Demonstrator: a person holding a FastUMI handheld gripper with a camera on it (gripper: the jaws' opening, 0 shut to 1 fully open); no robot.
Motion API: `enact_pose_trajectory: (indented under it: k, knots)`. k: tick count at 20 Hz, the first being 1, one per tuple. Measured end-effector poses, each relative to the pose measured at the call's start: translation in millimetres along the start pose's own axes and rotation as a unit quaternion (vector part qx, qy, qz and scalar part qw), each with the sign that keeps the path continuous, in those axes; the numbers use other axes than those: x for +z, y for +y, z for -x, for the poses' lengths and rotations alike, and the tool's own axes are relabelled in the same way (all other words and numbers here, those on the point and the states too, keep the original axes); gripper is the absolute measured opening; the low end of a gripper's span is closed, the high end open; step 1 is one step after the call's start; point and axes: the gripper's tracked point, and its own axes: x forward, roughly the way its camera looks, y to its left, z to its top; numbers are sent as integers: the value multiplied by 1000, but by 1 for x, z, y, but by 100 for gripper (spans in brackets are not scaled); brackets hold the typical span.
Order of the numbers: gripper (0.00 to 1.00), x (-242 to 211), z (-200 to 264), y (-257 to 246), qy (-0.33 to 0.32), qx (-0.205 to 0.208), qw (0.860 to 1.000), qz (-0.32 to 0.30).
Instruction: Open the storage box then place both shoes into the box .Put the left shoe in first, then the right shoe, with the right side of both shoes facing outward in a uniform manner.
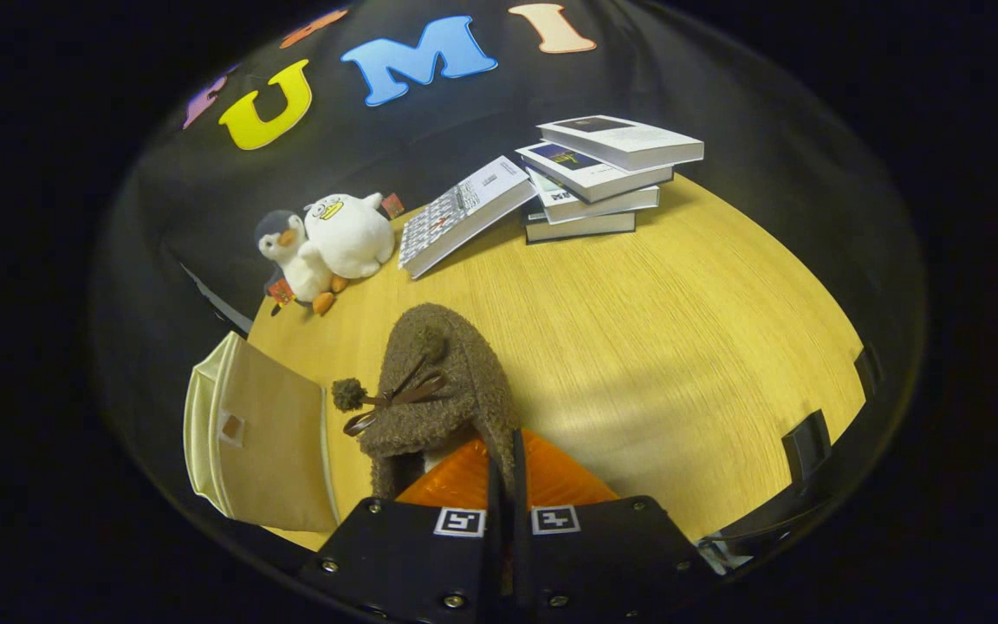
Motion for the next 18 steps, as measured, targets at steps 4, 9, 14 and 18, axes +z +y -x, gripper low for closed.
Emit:
enact_pose_trajectory:
  k: [4, 9, 14, 18]
  knots:
    - [5, 10, 14, 38, -7, 25, 1000, -16]
    - [5, 18, 29, 88, -10, 62, 997, -42]
    - [5, 18, 39, 139, -14, 96, 994, -55]
    - [5, 17, 45, 183, -17, 124, 990, -67]
